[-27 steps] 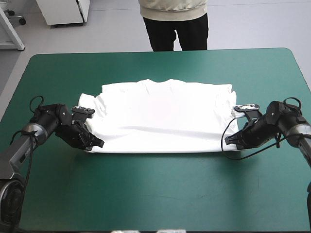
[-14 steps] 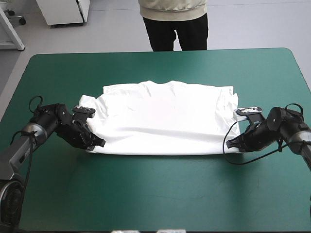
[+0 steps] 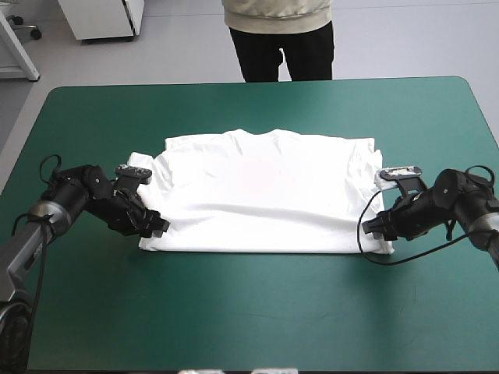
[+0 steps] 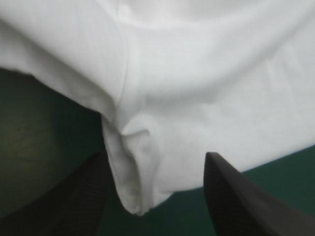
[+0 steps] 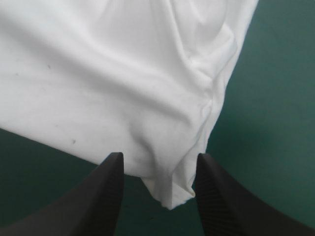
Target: Fold the cloth
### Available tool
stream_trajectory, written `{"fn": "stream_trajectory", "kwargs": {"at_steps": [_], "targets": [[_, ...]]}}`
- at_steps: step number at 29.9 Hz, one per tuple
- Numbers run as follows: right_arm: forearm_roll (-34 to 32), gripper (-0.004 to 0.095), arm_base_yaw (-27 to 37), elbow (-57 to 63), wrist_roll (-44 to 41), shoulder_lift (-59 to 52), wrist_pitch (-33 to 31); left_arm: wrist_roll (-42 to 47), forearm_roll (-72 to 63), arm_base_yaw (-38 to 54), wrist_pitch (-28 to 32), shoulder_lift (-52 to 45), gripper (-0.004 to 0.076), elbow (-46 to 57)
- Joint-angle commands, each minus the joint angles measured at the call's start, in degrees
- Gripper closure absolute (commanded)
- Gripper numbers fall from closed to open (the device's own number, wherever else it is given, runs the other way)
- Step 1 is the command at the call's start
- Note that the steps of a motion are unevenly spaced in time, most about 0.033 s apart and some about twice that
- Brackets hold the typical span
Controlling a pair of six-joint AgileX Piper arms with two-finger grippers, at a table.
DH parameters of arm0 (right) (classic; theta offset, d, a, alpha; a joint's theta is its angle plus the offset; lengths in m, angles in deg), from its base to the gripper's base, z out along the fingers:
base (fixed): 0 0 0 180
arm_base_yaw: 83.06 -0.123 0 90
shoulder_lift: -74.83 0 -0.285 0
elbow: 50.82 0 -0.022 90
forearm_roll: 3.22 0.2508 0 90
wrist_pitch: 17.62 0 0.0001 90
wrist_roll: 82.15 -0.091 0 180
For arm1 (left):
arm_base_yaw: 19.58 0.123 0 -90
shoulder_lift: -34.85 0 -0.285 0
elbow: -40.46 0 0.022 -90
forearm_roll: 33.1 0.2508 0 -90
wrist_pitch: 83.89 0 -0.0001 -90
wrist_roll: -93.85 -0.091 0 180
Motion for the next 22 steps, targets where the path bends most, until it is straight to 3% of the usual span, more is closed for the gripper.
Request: {"fn": "stream_trajectory", "kwargs": {"at_steps": [1,6,11,22], "targets": [[1.0,0.0453,0.4,-5.0,0.0,-5.3,0.3,2.5,-2.3,0.0,4.2,-6.5,0.0265,-3.8],[1.2,0.0453,0.4,-11.6,-1.2,-9.0,-1.6,9.3,0.0,1.7,6.3,-8.6,0.0265,-10.1],[1.6,0.0453,0.4,-16.0,-1.4,-9.9,-4.2,8.4,-5.3,8.6,5.4,-4.3,0.0265,-14.2],[3.8,0.0471,0.4,-16.2,-1.4,-10.1,-5.2,6.6,-11.0,12.1,17.6,5.9,0.0265,-15.0]]}}
